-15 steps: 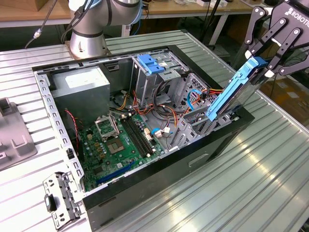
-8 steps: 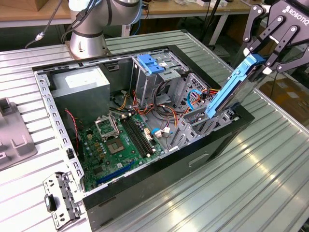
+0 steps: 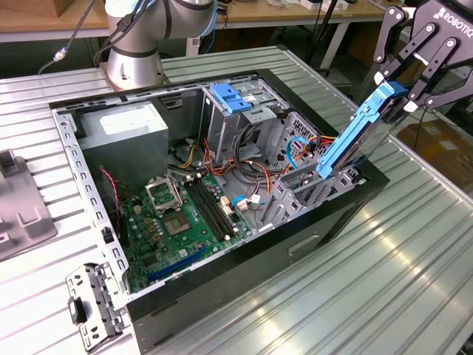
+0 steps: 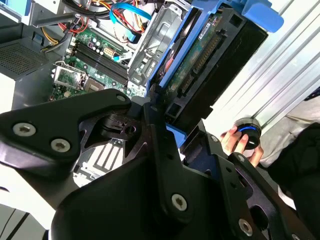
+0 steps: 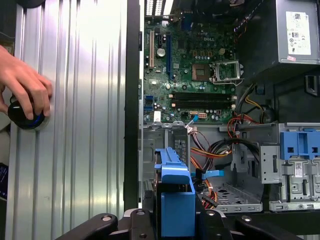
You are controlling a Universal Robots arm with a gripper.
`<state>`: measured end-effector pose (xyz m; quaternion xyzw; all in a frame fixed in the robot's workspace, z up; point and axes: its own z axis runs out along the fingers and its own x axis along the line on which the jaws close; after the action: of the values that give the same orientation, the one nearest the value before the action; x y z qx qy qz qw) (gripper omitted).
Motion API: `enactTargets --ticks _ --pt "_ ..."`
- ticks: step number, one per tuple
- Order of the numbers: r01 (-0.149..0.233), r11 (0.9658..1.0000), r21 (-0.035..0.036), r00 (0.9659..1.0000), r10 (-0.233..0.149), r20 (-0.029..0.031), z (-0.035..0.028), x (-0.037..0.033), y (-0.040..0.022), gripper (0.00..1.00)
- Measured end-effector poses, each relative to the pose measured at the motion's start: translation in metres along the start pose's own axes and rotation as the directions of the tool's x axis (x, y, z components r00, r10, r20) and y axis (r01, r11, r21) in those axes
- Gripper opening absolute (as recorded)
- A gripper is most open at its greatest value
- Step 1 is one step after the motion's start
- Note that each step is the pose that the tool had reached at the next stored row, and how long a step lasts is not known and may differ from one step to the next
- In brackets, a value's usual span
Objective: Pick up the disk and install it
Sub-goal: 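Pick up the disk, then insert the disk into the insertion slot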
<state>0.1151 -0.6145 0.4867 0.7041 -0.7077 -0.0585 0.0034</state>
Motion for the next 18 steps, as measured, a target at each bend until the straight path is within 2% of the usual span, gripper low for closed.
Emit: enactTargets --ticks 7,18 --pt "0.0 1.0 0.0001 1.0 0.0 0.0 0.0 0.0 0.0006 0.37" --pt "0.0 1.0 0.0 1.0 0.0 0.0001 0.0018 0.0001 0.012 0.37"
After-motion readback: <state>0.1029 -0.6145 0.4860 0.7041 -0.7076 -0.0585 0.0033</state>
